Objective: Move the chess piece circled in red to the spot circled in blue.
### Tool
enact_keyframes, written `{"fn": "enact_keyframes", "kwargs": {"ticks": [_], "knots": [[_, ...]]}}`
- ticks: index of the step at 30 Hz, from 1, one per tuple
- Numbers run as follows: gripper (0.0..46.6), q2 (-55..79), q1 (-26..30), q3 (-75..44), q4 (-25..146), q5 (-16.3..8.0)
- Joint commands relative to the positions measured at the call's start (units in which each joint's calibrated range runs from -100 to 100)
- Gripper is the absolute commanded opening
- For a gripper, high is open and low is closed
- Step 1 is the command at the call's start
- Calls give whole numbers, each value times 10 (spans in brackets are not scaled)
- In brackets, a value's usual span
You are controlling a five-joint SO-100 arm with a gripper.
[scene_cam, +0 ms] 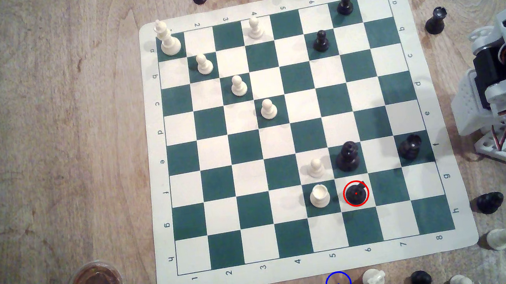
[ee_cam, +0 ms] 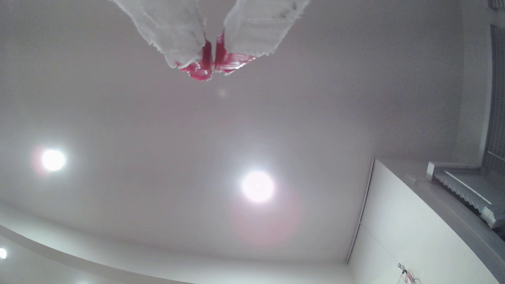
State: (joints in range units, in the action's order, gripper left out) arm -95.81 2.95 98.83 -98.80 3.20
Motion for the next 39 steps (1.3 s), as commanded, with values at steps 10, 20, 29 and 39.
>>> {"fn": "enact_keyframes", "kwargs": {"ticks": [10, 20, 29, 39], "knots": [[2, 1, -28, -87, 391, 1], [2, 1, -121, -223, 962, -3], [2, 2, -138, -325, 1196, -4], [25, 31, -30, -448, 1633, -25]]}}
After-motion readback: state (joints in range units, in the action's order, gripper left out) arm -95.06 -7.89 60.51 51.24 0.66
